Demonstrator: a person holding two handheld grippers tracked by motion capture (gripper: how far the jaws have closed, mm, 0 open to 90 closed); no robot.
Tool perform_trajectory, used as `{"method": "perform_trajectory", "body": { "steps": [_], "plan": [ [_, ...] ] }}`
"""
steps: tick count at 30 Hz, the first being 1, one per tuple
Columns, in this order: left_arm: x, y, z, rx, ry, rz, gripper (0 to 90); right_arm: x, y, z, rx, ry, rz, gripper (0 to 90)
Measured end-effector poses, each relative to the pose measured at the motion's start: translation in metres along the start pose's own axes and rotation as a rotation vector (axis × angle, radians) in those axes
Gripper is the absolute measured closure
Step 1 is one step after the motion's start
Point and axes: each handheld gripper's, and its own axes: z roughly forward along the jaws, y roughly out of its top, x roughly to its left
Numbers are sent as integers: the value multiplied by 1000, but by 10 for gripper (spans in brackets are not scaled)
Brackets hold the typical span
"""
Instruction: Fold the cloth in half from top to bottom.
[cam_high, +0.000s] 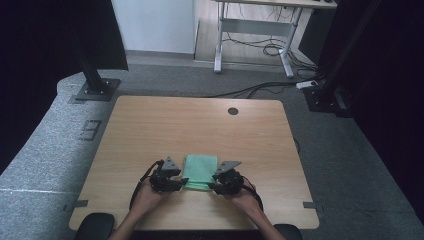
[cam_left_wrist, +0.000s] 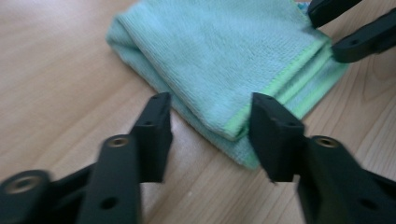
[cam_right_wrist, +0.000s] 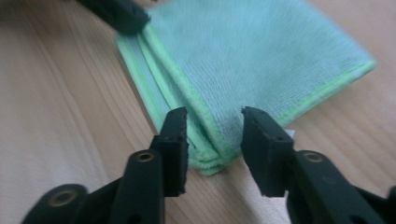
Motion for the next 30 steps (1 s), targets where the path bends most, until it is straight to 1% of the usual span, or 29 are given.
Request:
{"method": "perform_trajectory", "body": {
  "steps": [2,3,4,5,6,8,12,14,16,19,22,24,25,28,30],
  "plan": [
    [-1,-1,2,11,-14,11,602,3,-1,4,19,-30,-33,669],
    [-2,-1,3,16,-16,18,644,4,-2,5,20,-42,-41,708],
    [-3,-1,4,18,-21,22,688,4,-1,4,23,-45,-49,758],
    [-4,0,3,17,-18,23,734,5,-1,3,23,-42,-53,793],
    [-4,2,3,12,-22,21,784,5,-1,2,16,-45,-59,815],
    [-4,5,-2,-10,-21,17,832,7,0,0,8,-50,-66,831],
    [-4,13,-15,-62,-24,9,843,9,7,-12,-29,-59,-79,837],
    [-6,15,-21,-69,-26,12,840,11,13,-21,-47,-63,-82,837],
    [-9,14,-23,-62,-30,15,836,14,16,-27,-56,-60,-81,837],
    [-13,8,-23,-44,-39,15,829,19,16,-28,-45,-39,-79,838],
    [-16,-1,-23,-23,-46,9,823,24,9,-22,-14,-8,-74,838],
    [-17,-7,-22,-12,-53,-3,819,27,2,-18,3,7,-68,838],
    [-18,-9,-22,-4,-57,-6,818,29,-1,-17,10,17,-58,838],
    [-21,-16,-19,26,-58,-3,815,32,-10,-11,30,42,-43,837],
    [-23,-20,-16,45,-52,1,812,33,-13,-9,33,45,-37,837]
  ]
}}
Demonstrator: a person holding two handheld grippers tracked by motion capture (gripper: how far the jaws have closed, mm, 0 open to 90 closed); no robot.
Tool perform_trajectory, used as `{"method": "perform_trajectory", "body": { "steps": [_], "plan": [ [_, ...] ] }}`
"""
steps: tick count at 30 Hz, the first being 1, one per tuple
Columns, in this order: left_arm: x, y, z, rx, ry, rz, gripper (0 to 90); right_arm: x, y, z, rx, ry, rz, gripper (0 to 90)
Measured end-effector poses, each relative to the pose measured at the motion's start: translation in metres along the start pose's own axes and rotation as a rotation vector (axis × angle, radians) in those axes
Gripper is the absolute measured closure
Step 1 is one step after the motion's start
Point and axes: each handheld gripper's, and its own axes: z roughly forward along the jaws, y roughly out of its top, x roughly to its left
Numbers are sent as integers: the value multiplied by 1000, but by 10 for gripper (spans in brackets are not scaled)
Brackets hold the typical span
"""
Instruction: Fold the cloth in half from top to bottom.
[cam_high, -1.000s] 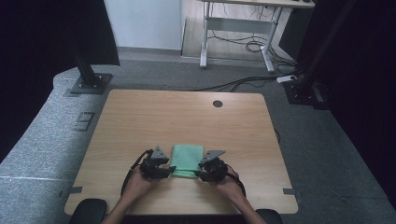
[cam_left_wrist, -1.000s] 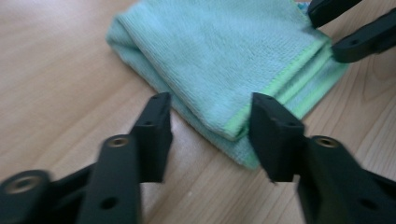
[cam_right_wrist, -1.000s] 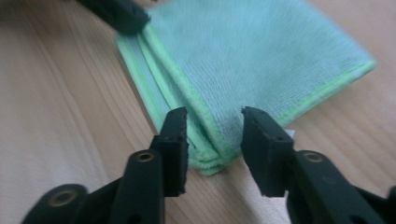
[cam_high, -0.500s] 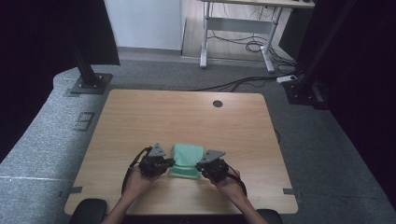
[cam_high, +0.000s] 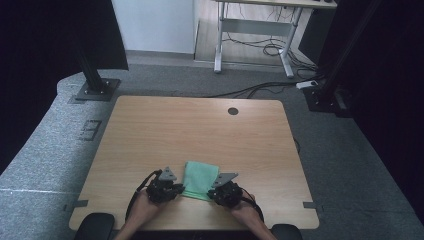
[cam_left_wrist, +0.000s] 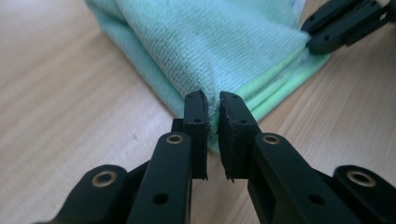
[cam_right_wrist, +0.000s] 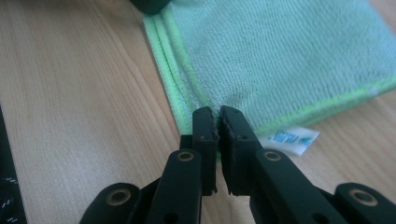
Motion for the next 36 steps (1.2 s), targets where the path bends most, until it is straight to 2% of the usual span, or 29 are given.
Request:
{"method": "perform_trajectory", "body": {
  "steps": [3,6,7,8,13,15,16,19,21,24,26,29,31,33,36],
  "plan": [
    [1,-3,0,4,-3,-8,790,0,-1,0,0,-2,9,838],
    [-1,-5,0,10,13,5,654,2,0,0,7,-14,4,837],
    [-1,-6,1,13,19,10,636,2,0,0,7,-14,6,836],
    [-1,-7,1,2,21,12,636,2,0,0,6,-11,10,834],
    [-3,-6,2,9,45,29,673,5,-1,-3,0,3,14,793],
    [-1,-5,2,11,17,17,656,8,-2,-2,10,-2,7,781],
    [0,-4,1,12,1,9,618,8,-3,-2,6,-5,6,782],
    [4,3,-10,-50,-35,4,523,6,-4,-1,4,-4,13,798],
    [8,13,-19,-99,-34,0,491,4,-4,0,0,5,22,802],
    [15,30,-19,-141,2,-20,430,4,-5,0,-3,6,20,803],
    [22,43,-5,-138,66,-27,383,4,-5,0,-3,0,14,803],
    [32,51,14,-121,89,-53,365,6,-5,-1,-2,-7,5,802],
    [36,52,26,-83,131,-48,352,6,-6,-2,2,-16,-2,801],
    [37,48,32,-51,140,-51,344,6,-7,-3,6,-21,-3,798],
    [34,39,33,-34,159,-50,334,8,-8,-5,13,-32,-10,792]
  ]
}}
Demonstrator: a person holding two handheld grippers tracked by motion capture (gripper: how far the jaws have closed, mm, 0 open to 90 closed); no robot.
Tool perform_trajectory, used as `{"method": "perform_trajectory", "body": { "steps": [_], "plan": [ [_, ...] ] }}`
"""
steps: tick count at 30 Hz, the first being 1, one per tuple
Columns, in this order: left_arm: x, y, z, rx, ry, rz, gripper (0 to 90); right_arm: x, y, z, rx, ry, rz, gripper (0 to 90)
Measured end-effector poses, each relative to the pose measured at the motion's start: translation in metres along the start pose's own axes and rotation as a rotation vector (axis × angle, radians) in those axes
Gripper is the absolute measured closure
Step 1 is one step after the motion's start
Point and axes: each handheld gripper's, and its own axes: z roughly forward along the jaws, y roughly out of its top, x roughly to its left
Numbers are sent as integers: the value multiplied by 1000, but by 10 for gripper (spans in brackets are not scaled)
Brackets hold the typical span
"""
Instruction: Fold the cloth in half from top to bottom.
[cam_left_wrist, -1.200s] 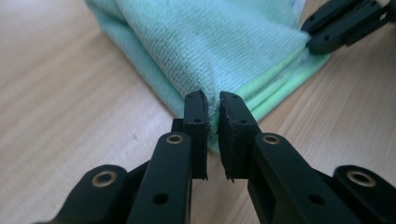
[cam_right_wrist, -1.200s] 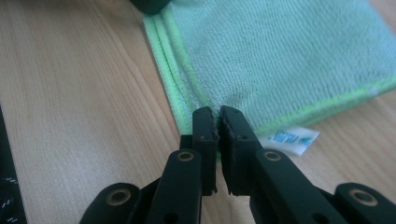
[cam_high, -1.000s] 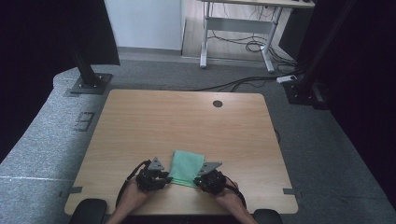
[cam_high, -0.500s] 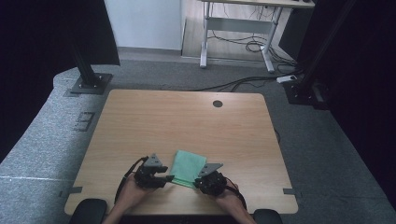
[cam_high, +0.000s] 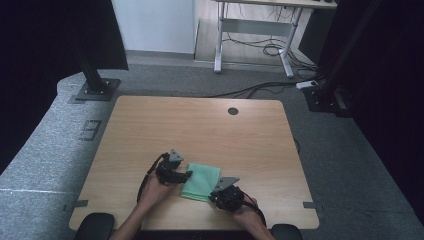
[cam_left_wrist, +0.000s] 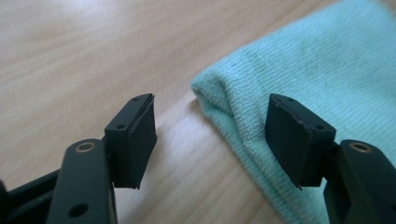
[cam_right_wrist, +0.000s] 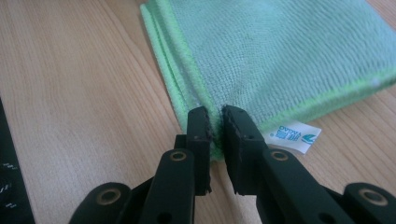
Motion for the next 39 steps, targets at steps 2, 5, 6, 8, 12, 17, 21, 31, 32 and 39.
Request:
{"method": "perform_trajectory", "body": {
  "steps": [2,5,6,8,12,17,21,31,32,39],
  "plan": [
    [0,-4,0,0,-1,-2,325,1,0,0,2,-1,1,775],
    [-1,-4,-6,-11,-1,-11,299,3,1,0,13,2,-6,713],
    [-3,-5,-8,-18,-8,-8,291,5,1,0,12,-7,-11,708],
    [-8,-8,-14,-19,-29,5,272,6,0,0,10,-7,-10,692],
    [-19,-24,-22,-3,-66,16,232,6,-1,0,2,-13,-9,699],
    [-24,-36,-21,3,-66,2,217,2,-2,-1,-7,-29,-12,744],
    [-26,-36,-18,-3,-44,18,177,-2,-4,-1,-17,-30,-2,715],
    [-26,-38,-17,-20,-28,27,146,-10,-11,-2,-18,-58,64,576],
    [-26,-37,-17,-19,-27,33,144,-10,-10,-2,-18,-68,61,570],
    [-15,-28,-7,-25,-13,27,103,-27,-10,1,-35,-101,96,550]
  ]
}}
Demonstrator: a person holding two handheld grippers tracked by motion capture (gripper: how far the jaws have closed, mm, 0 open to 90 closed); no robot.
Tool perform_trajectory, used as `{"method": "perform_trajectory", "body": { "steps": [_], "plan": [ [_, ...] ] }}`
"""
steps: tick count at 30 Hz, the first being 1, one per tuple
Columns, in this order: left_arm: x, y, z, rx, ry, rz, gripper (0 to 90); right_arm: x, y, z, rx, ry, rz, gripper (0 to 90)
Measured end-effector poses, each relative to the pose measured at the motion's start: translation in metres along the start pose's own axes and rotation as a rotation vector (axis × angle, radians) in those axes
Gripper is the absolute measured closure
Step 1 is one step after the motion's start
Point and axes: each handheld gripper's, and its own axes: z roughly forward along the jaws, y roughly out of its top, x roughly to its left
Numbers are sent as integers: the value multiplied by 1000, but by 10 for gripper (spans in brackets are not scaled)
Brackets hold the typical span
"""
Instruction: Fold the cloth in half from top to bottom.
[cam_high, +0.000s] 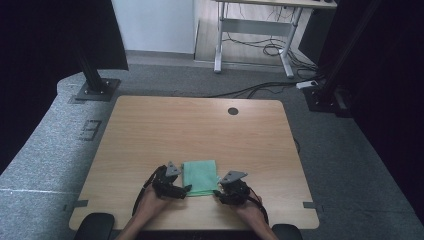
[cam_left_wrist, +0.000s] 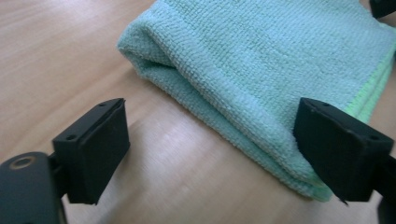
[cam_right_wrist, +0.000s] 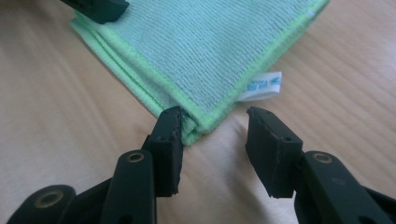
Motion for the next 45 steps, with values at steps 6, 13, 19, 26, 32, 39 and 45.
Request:
{"method": "perform_trajectory", "body": {
  "steps": [6,13,19,26,32,39,45],
  "plan": [
    [12,10,10,-4,19,-4,76,-13,5,7,-7,-7,17,506],
    [27,23,22,-3,39,-5,52,-23,12,15,-17,-13,33,495],
    [37,30,29,-1,49,-27,48,-33,17,20,-22,-26,48,485],
    [47,37,35,3,56,-55,49,-46,22,27,-29,-41,71,476],
    [56,43,41,4,57,-74,49,-56,26,31,-35,-54,85,467],
    [67,50,47,7,43,-67,49,-63,31,36,-41,-56,91,465],
    [74,55,52,10,29,-54,45,-68,36,42,-45,-59,96,465]
  ]
}}
